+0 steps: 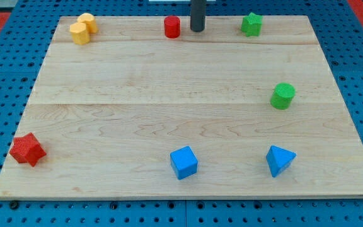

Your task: Put the red circle to the right of the red star

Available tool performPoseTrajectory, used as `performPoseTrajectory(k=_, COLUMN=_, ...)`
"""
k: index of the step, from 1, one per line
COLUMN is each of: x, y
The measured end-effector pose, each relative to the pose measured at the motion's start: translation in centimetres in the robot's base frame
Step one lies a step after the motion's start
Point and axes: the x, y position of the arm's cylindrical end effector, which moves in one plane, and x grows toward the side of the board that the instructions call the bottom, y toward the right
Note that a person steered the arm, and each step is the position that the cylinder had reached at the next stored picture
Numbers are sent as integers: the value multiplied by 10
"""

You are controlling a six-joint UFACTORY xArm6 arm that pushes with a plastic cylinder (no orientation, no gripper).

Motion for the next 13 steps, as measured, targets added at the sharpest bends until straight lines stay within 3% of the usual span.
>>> performPoseTrajectory(k=1, x=-7, y=-26)
performPoseTrajectory(k=3, x=79, y=-158)
performPoseTrajectory(k=4, x=61, y=-159)
performPoseTrajectory(k=7, x=50, y=-80)
performPoseTrajectory(k=9, x=123, y=-72)
performPoseTrajectory(k=10, x=80, y=-60)
performPoseTrajectory(k=13, x=255, y=-204)
